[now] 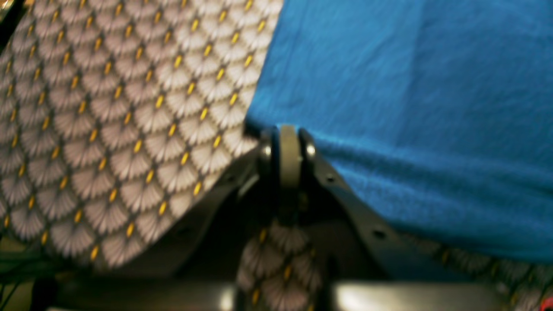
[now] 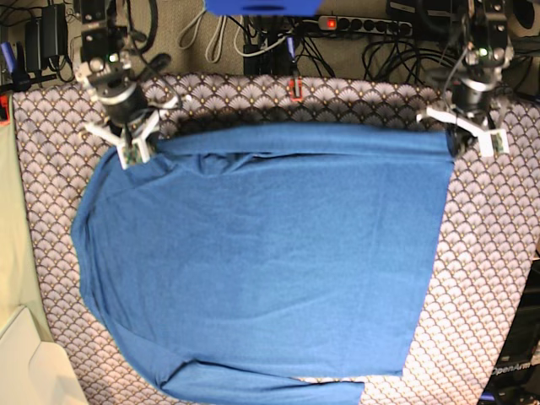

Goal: Fold the T-shirt properly
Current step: 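Lift the collar edge and pull it away from the hem with both grippers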

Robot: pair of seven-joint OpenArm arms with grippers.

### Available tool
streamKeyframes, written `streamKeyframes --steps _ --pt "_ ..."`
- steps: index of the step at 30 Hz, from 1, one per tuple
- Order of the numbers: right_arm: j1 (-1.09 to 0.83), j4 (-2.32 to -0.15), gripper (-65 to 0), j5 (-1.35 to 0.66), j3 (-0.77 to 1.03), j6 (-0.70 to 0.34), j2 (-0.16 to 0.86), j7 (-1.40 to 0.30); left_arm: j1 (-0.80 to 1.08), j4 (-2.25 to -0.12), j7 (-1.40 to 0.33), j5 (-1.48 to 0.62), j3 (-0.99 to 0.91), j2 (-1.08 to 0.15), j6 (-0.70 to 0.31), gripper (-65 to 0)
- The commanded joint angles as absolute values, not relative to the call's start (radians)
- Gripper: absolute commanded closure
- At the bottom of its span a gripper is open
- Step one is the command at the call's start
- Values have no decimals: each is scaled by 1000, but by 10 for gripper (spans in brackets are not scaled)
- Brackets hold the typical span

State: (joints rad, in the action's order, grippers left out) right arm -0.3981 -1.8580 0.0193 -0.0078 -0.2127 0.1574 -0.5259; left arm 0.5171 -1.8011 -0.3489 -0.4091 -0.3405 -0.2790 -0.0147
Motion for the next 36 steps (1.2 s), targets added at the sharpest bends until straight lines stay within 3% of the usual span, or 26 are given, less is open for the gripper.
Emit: streamKeyframes --steps 1,9,16,36 --pt "-390 -1876 0 15 -7 -208 163 -501 504 -1819 -326 -412 -348 -288 -12 -4" --pt "-283 -1870 0 15 -8 -209 163 -564 435 -1811 -328 -412 -344 -286 -10 -4" --pt "-183 -1853 0 15 -8 -278 163 -638 386 -1810 -329 -403 -346 -286 -10 -4" --pt "-68 -1684 0 15 -51 -280 185 -633 174 -1712 -621 -403 -348 -291 -10 -5"
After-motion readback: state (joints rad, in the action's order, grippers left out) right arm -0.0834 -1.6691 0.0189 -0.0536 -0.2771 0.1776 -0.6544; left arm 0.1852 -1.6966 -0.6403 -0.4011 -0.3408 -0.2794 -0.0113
